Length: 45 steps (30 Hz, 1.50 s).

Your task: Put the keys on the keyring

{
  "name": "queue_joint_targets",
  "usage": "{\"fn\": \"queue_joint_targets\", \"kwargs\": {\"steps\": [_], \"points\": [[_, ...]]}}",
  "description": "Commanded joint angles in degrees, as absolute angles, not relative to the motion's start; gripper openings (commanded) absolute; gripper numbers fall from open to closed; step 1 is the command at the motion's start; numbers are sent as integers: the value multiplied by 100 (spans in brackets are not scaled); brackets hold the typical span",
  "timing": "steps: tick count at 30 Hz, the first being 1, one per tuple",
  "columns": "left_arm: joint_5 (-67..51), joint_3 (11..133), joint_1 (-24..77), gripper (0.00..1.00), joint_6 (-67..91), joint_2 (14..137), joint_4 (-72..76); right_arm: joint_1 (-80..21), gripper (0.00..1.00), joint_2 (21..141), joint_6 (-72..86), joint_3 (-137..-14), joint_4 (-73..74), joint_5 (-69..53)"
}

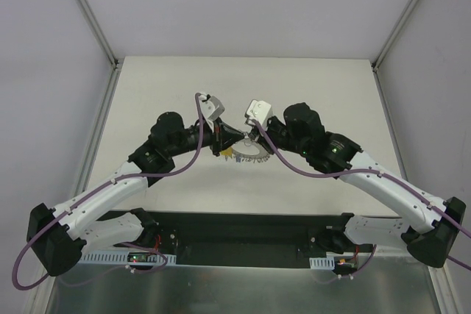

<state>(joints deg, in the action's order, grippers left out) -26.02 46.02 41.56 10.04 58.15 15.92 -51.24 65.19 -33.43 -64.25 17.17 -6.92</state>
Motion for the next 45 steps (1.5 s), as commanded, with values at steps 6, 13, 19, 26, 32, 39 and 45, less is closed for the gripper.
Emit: {"fn": "queue_joint_targets", "kwargs": {"steps": [6,13,19,26,32,39,45], "points": [[-2049,4404,4087,42,861,5458,1679,-5080,1,6635,-3436,-6688,1863,156],[-1363,4395,3885,71,966,5335,1065,-4510,1,7110,-3647,-7074,2240,378],[-932,4237,3411,93,1466,5212,765,-3710,1,7909,-3657,-7820,2277,746],[-106,4245,2682,99,2003,5071,27,-2683,1,9201,-2779,-8893,2373,1590],[-44,4175,1697,99,2487,4852,-781,-1926,7,9536,-1804,-8492,2610,1556],[333,4157,1380,99,2575,4808,-1116,-1503,24,9098,-1188,-7006,2865,1564],[1062,4183,1380,99,2207,4667,-1195,-1389,51,8562,-625,-6021,2918,1600]]}}
